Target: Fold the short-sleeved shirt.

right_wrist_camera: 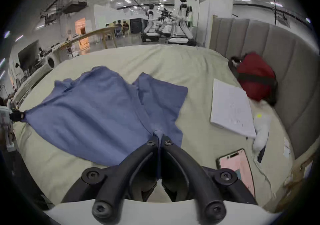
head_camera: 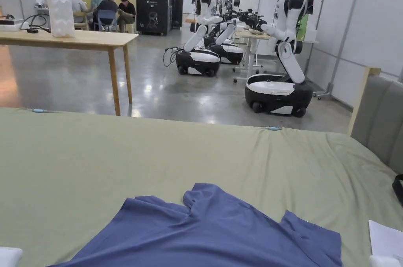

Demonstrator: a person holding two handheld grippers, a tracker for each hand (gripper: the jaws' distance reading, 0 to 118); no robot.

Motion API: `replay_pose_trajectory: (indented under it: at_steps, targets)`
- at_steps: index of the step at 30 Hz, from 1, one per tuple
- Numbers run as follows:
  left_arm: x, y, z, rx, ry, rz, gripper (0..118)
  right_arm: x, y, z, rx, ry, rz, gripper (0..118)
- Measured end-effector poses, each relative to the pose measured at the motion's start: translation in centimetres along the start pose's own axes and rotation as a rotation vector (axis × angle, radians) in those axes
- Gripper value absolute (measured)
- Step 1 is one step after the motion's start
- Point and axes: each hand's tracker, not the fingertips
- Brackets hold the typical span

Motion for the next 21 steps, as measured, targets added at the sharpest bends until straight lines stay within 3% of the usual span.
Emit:
replay_pose_trajectory:
  at_steps: [1,2,3,4,8,10,11,12,13,14,15,17,21]
  targets:
    - [0.1,0.2,0.7,0.011,0.007,-0.003,25,0.1,0.2,0.5,0.016,0.006,-0.005,24]
    - [0.3,0.5,1.5,0.028,0.023,-0.011,59,0.1,0.7,0.7,0.023,0.004,0.002,57]
    - [0.6,1.2,2.9,0.075,0.042,-0.040,106,-0.3,1.6,1.7,0.054,-0.013,0.034,102]
    - [1.1,1.7,4.3,0.118,0.026,-0.055,118,-1.0,2.5,3.0,0.100,0.008,0.055,117]
    - [4.3,4.1,9.7,0.362,0.016,-0.048,116,-7.0,6.5,9.2,0.315,0.129,0.068,118]
    - [6.1,4.8,11.4,0.470,0.024,-0.056,111,-10.9,7.7,11.0,0.401,0.151,0.080,111]
    - [6.6,4.7,11.2,0.476,0.044,-0.065,97,-12.3,8.0,11.4,0.412,0.160,0.086,92]
    - [7.0,4.8,11.3,0.477,0.031,-0.072,52,-13.7,8.1,11.6,0.428,0.172,0.096,35]
    - [7.5,4.8,11.4,0.478,0.027,-0.070,10,-15.0,8.2,11.6,0.450,0.156,0.096,1]
    - [7.5,4.9,11.2,0.472,0.027,-0.067,10,-15.9,8.1,10.9,0.449,0.137,0.101,1]
    - [7.3,4.8,10.5,0.443,0.027,-0.069,0,-16.7,8.1,10.6,0.441,0.143,0.098,1]
    - [5.7,4.6,10.5,0.392,-0.013,-0.059,0,-17.5,8.3,10.5,0.410,0.223,0.078,1]
    - [0.8,4.1,10.0,0.287,0.045,-0.026,0,-18.6,7.9,10.0,0.420,0.214,0.134,1]
